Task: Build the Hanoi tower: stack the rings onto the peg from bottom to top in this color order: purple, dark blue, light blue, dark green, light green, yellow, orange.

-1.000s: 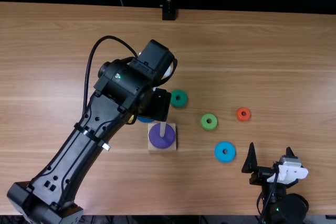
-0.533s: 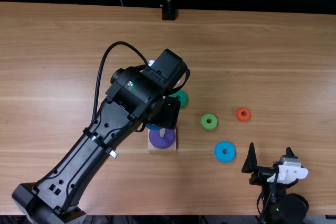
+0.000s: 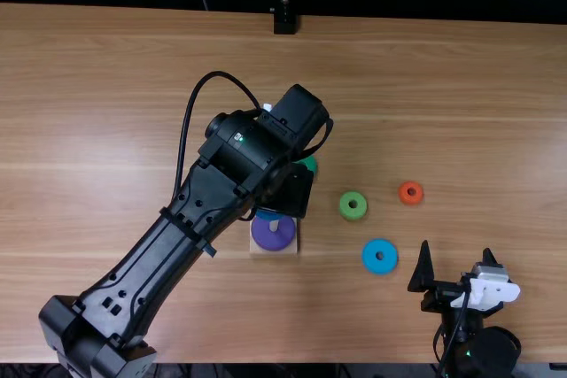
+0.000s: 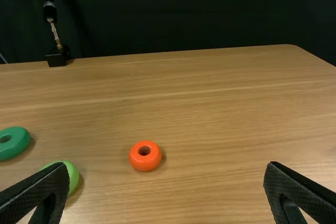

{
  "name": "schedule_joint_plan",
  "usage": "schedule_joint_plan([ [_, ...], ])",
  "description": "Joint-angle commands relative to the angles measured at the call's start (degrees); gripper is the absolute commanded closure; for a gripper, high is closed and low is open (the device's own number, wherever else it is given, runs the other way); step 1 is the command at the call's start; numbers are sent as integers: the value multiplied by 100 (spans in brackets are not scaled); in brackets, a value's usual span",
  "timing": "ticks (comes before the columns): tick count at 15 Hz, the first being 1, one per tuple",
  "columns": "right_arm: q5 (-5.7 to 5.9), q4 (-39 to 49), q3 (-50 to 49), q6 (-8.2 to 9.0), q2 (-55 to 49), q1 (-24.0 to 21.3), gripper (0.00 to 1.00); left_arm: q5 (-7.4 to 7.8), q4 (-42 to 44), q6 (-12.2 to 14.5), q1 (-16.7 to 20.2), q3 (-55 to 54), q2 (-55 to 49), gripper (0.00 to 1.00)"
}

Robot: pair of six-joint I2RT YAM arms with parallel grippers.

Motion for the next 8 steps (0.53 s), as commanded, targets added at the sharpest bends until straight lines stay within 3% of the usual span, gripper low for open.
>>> schedule_joint_plan([
  [1,16,-59,-191,19,-68,-36,0,10,2,-49,-77,186,55,100],
  [8,16,-59,-191,19,-68,-36,0,20,2,-60,-147,186,318,100],
])
